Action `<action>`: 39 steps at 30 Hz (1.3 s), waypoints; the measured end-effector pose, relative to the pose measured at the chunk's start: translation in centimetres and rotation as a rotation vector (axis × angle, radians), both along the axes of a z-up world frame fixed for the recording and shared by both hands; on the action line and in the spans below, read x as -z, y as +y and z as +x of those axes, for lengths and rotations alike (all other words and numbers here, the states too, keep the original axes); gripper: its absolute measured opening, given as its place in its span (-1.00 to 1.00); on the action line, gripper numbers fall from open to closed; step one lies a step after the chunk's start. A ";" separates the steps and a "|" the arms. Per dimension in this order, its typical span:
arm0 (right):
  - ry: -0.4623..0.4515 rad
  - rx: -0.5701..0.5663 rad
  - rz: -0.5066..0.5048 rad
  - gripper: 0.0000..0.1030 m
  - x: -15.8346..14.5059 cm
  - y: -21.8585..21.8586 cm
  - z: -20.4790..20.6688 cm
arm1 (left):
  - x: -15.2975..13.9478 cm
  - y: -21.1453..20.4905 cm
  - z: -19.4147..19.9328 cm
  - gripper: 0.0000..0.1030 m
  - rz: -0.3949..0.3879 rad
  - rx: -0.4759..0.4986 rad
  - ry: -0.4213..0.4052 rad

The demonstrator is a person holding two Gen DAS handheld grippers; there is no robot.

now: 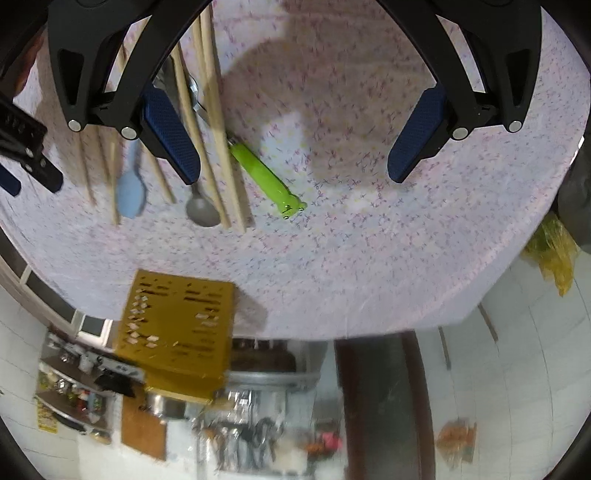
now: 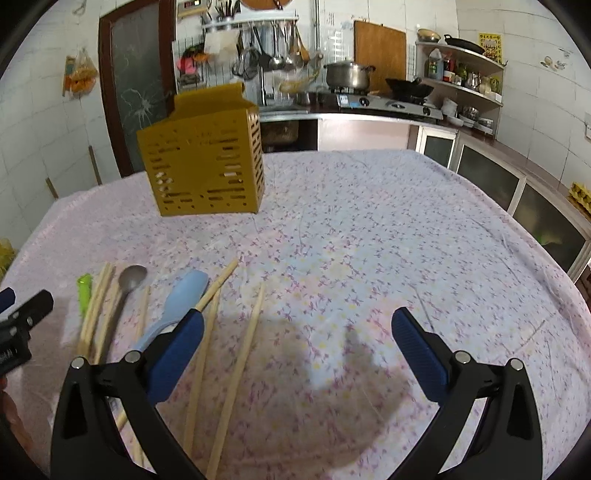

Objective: Organize utensils
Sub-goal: 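Move the left tool to the green frog fork while the right tool approaches a chopstick, then close the left tool on the frog fork handle while the right tool grips a chopstick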

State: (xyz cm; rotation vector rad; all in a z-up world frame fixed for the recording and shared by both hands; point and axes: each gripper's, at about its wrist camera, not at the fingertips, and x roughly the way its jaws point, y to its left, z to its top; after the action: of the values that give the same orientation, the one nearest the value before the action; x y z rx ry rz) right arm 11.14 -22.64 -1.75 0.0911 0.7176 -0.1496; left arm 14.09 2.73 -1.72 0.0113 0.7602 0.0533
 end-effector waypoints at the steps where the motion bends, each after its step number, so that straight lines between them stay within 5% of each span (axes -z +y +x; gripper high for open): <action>1: 0.014 0.001 0.004 0.93 0.3 0.0 0.3 | 0.3 0.1 0.7 0.90 0.003 -0.010 0.019; 15: 0.179 0.039 0.075 0.93 2.9 -0.7 2.9 | 3.4 0.9 4.6 0.90 0.042 -0.069 0.110; 23: 0.201 0.042 0.047 0.93 3.3 -0.3 3.5 | 4.3 1.1 5.0 0.91 0.039 -0.060 0.133; 26: 0.202 0.042 0.050 0.93 3.3 -0.3 3.5 | 5.2 1.5 5.7 0.92 -0.022 -0.046 0.193; 39: 0.204 0.049 0.048 0.93 3.4 -0.3 3.8 | 5.3 1.5 5.7 0.92 -0.030 -0.048 0.186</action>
State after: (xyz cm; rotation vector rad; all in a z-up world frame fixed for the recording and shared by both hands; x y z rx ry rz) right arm 14.94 -22.99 -5.11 0.1407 0.9232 -0.1908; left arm 19.83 4.27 -7.01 -0.0308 0.9473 0.0879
